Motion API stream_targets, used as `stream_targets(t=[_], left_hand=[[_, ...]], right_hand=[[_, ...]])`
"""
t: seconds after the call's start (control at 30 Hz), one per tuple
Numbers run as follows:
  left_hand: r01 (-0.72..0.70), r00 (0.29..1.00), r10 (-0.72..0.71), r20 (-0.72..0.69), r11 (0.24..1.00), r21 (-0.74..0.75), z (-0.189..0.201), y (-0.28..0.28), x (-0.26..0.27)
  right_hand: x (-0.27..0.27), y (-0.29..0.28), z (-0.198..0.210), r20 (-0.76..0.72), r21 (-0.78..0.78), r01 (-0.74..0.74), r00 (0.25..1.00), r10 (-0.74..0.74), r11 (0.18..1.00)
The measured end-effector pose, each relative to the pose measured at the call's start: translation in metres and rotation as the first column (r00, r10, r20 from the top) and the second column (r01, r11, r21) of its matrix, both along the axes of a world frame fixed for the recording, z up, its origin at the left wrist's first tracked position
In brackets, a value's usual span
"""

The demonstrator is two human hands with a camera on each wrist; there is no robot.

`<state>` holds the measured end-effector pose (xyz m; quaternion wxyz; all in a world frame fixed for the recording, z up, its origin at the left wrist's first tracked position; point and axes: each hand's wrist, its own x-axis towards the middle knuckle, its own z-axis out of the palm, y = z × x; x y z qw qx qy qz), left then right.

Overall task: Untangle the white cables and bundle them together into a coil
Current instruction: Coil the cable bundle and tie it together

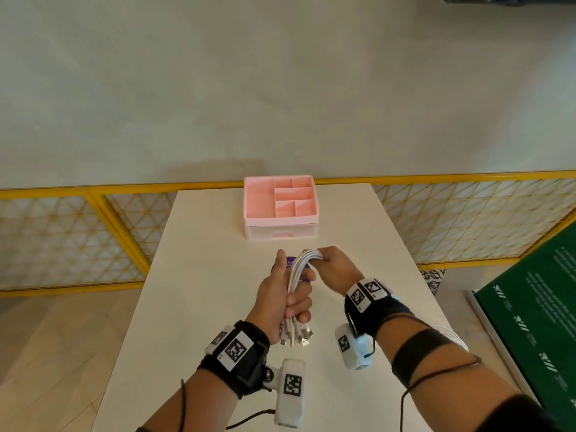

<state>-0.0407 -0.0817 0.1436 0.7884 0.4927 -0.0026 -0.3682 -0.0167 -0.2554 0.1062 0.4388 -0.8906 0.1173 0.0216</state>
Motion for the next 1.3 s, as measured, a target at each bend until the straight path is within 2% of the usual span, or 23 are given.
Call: stream_targets(t=[0.07,0.17,0.27,0.37,0.43,0.57,0.73,0.8,0.9,1.0,1.17,1.3], left_hand=[[0.020,0.999,-0.020,0.025,0.999,0.026,-0.005,0.001,0.000],[0.056,0.988,-0.073,0.138,0.991,0.120,-0.013,0.002,0.006],[0.083,0.988,-0.097,0.117,0.990,0.114,-0.012,0.004,0.016],[0.003,0.989,-0.021,0.149,0.993,0.122,-0.008,0.004,0.026],[-0.044,0.975,-0.001,0.221,0.979,0.198,-0.007,0.001,0.030],[-0.073,0.920,-0.066,0.387,0.940,0.334,-0.010,-0.004,0.025],[0.003,0.965,-0.118,0.235,0.898,0.441,-0.024,-0.011,0.011],[0.028,0.983,-0.095,0.158,0.923,0.383,-0.021,-0.012,0.009],[0.043,0.992,-0.075,0.105,0.958,0.283,-0.012,-0.011,0.011],[0.075,0.996,-0.082,0.026,0.978,0.196,-0.007,-0.009,0.013],[0.170,0.984,-0.175,-0.001,0.952,0.254,-0.003,-0.003,0.015],[0.083,0.990,-0.103,0.096,0.978,0.191,0.006,-0.002,0.022]], right_hand=[[0.006,-0.002,0.013,0.030,-0.045,-0.006,1.000,0.007,0.999],[0.010,-0.008,0.023,0.041,-0.124,-0.031,0.998,0.037,0.992],[0.009,-0.013,0.025,0.001,-0.232,-0.084,0.996,0.086,0.969],[0.007,-0.013,0.028,-0.031,-0.348,-0.137,0.990,0.135,0.927],[0.006,-0.012,0.030,-0.036,-0.400,-0.157,0.987,0.155,0.903],[0.007,-0.009,0.033,-0.018,-0.440,-0.172,0.983,0.183,0.881],[0.007,-0.008,0.035,-0.004,-0.455,-0.170,0.982,0.189,0.874],[0.008,-0.007,0.030,0.002,-0.422,-0.147,0.987,0.163,0.894],[0.009,-0.005,0.021,0.021,-0.292,-0.090,0.995,0.101,0.952],[0.011,-0.001,0.029,0.052,-0.238,-0.022,0.998,0.035,0.971],[0.011,0.003,0.044,0.065,-0.231,-0.002,0.998,0.017,0.973],[0.002,0.013,0.034,-0.002,-0.177,-0.009,1.000,0.008,0.984]])
